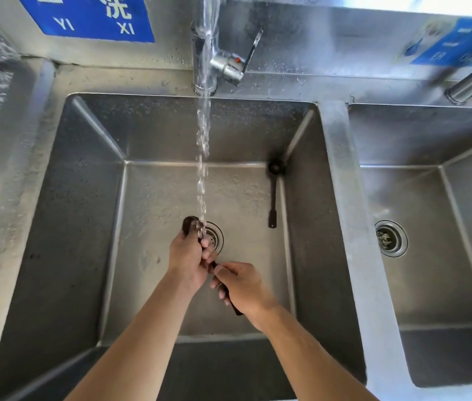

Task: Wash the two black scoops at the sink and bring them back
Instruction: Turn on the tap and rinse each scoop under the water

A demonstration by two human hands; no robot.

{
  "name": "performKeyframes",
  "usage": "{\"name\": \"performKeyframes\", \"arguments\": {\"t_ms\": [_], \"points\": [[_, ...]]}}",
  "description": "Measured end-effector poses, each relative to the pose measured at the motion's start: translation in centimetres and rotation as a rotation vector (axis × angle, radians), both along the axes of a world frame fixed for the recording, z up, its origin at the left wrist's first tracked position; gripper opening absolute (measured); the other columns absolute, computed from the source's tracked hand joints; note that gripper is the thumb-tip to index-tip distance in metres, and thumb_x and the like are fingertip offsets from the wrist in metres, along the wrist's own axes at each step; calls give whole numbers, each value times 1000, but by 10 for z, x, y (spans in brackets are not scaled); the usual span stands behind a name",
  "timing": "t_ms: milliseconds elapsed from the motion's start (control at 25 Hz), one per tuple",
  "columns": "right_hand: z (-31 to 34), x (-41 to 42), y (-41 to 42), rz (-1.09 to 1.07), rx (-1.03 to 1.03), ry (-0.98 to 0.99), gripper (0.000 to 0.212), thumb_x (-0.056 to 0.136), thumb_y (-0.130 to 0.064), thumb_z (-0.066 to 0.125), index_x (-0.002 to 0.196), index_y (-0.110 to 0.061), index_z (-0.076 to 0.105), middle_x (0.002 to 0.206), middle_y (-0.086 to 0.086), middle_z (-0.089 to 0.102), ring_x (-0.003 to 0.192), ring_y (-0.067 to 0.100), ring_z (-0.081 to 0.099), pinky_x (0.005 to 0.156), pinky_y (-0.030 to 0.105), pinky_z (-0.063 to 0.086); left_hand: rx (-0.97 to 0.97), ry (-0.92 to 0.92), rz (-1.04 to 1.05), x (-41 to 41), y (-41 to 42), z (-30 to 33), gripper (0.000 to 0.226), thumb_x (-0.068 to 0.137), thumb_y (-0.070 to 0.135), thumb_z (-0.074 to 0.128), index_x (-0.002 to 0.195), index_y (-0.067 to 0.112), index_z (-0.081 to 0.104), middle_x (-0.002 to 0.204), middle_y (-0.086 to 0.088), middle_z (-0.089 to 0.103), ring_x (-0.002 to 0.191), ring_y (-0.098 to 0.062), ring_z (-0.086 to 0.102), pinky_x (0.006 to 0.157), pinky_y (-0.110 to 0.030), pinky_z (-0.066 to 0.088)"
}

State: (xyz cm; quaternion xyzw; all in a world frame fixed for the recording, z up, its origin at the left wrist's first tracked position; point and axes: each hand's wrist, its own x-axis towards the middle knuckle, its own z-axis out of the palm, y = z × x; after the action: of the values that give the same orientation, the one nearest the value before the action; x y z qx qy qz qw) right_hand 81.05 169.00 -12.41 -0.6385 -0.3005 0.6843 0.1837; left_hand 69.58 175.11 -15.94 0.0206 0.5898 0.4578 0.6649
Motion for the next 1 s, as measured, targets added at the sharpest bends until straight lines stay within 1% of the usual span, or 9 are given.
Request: {"name": "performKeyframes", "arguments": {"t_ms": [80,160,320,480,680,760,840,920,1000], "points": [[-2,0,1,-28,5,-40,30,104,-19,49,84,-14,70,69,0,66,49,9,51,45,26,41,-63,-81,-69,-2,6,2,24,92,1,29,84,16,46,52,2,35,40,-14,28,40,-25,25],[-3,1,1,-22,39,-93,30,105,-22,49,85,-14,70,64,-1,63,48,11,51,42,26,39,-97,-139,-134,-4,7,4,22,82,1,27,74,18,38,56,1,33,46,-17,28,46,-28,26],[-4,0,-1,108,102,-196,39,102,-33,51,71,-14,66,65,1,60,58,19,48,55,35,36,-69,-107,-32,-3,4,2,31,92,-3,33,76,17,51,51,6,30,40,-11,21,35,-25,22],[-5,-1,-2,-48,-10,-58,39,104,-29,46,80,-7,68,67,2,57,54,13,44,51,29,34,-20,-74,-90,0,3,3,32,102,11,37,83,25,59,47,9,29,39,-10,16,35,-21,20],[-12,1,-2,10,88,-160,38,103,-30,54,90,4,65,72,12,59,65,25,52,64,42,45,-11,-201,-8,3,4,11,26,98,22,37,79,15,52,56,-2,42,41,-16,30,42,-27,31],[-9,-1,0,-5,102,-161,31,101,-32,59,91,-3,66,73,15,70,59,25,66,60,42,60,-34,-163,164,7,1,9,28,94,25,35,75,11,50,60,-8,46,42,-20,35,43,-28,33],[-6,-9,-3,74,154,-209,24,103,-37,54,99,-14,60,75,9,74,56,21,73,47,34,60,-60,-107,269,12,-3,6,39,95,39,38,69,11,50,55,-6,46,40,-19,36,42,-27,31],[-7,-15,-4,215,260,-329,21,106,-39,46,106,-22,58,75,5,73,57,19,72,46,29,56,-60,43,168,12,-4,4,41,94,45,52,66,16,44,47,1,39,37,-15,30,39,-25,26],[-9,-16,-4,195,217,-267,22,104,-39,44,103,-26,62,72,0,71,53,9,63,46,24,47,-75,117,23,3,0,3,48,92,46,62,60,19,38,44,4,31,36,-13,24,37,-23,22]]}}
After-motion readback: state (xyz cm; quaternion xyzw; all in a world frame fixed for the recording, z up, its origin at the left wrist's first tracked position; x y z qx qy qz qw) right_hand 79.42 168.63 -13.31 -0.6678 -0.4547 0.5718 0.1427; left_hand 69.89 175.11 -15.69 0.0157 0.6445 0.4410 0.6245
